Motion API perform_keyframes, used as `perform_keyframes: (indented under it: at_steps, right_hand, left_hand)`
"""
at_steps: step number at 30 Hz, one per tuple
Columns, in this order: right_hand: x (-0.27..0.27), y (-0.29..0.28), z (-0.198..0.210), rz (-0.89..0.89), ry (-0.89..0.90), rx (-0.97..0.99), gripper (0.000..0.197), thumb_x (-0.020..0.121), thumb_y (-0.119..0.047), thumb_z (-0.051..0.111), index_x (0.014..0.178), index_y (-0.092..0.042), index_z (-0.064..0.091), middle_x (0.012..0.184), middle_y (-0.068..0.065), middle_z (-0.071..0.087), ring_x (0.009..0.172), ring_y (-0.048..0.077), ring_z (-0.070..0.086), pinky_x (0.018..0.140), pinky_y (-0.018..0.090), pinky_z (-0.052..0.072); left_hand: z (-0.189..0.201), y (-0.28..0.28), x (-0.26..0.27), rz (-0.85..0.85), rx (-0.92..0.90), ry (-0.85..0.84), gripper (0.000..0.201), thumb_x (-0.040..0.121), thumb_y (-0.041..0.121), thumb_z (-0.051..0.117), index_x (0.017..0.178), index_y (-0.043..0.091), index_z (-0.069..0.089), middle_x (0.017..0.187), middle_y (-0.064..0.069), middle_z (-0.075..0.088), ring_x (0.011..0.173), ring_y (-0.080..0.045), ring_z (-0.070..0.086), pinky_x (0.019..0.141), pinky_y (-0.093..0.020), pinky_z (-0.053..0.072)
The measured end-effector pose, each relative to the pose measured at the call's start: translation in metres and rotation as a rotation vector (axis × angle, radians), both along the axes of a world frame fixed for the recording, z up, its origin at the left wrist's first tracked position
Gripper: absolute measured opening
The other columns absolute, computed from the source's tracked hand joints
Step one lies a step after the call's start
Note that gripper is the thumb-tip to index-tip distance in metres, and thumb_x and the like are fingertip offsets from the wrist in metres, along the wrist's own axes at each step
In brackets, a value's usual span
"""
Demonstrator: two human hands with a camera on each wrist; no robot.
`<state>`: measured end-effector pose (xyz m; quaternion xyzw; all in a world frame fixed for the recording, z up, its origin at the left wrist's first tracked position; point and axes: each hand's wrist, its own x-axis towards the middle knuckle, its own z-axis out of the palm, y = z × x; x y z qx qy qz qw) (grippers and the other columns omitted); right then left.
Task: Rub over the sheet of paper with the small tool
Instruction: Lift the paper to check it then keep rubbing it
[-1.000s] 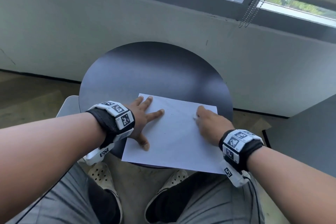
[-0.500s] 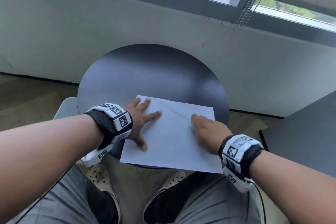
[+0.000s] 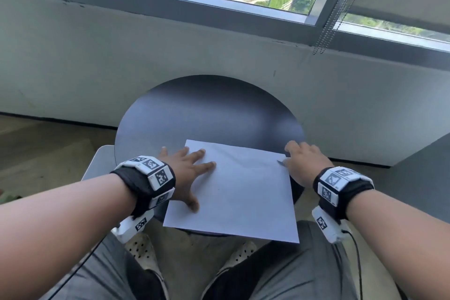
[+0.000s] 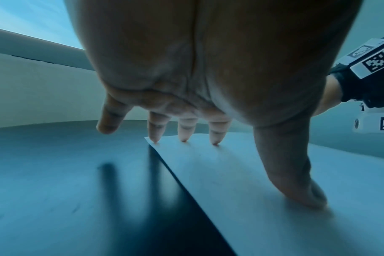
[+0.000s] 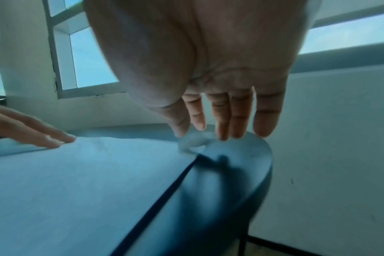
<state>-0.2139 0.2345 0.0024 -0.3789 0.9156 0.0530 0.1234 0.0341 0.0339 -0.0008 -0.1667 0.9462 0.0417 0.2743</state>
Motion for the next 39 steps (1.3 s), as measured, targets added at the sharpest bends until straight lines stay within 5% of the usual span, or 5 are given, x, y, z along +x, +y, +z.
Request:
perform_keyframes:
  at_steps: [9,18,25,32,39]
  right_hand:
    - [0.046,-0.058,0.000,0.321,-0.188,-0.015,0.069,0.097,-0.035,0.046,0.155,-0.028,0.010,0.162,-0.005,0.014,0.147,0.019,0.015,0.118,0.041,0.020]
    - [0.041,-0.094,-0.006,0.135,-0.116,0.023,0.045,0.083,-0.038,0.061,0.125,-0.027,0.050,0.125,0.004,0.046,0.119,0.028,0.044,0.097,0.044,0.040]
    - [0.029,-0.088,0.015,0.070,-0.443,-0.465,0.013,0.083,-0.014,0.070,0.081,-0.012,0.058,0.076,0.003,0.058,0.068,0.019,0.051,0.062,0.030,0.040]
    - [0.042,-0.062,0.079,0.012,-1.148,-1.135,0.020,0.087,-0.006,0.068,0.082,-0.017,0.051,0.080,0.011,0.061,0.068,0.023,0.054,0.058,0.034,0.045]
    - [0.057,-0.043,0.121,0.038,-1.162,-1.280,0.027,0.075,-0.014,0.078,0.089,-0.014,0.055,0.083,0.002,0.060,0.084,0.026,0.055,0.074,0.047,0.040]
  left_hand:
    - [0.012,0.005,0.036,0.130,0.094,0.197,0.073,0.083,0.070,0.054,0.146,0.048,0.027,0.152,0.012,0.031,0.140,-0.015,0.031,0.112,-0.041,0.031]
    - [0.013,-0.006,0.053,0.460,0.244,0.221,0.035,0.084,0.063,0.059,0.105,0.036,0.063,0.102,0.008,0.063,0.089,-0.013,0.054,0.079,-0.030,0.045]
    - [0.015,-0.033,0.064,0.587,0.220,0.265,0.046,0.089,0.060,0.055,0.076,0.018,0.065,0.081,-0.001,0.070,0.080,-0.020,0.063,0.072,-0.029,0.046]
    - [0.050,-0.042,0.045,0.756,0.661,0.655,0.117,0.043,0.097,0.056,0.135,0.024,0.047,0.124,0.000,0.061,0.101,-0.022,0.064,0.080,-0.038,0.049]
    - [0.122,-0.040,0.019,0.641,0.861,1.252,0.046,0.065,0.059,0.072,0.092,0.022,0.075,0.099,-0.019,0.071,0.081,-0.020,0.063,0.075,-0.039,0.052]
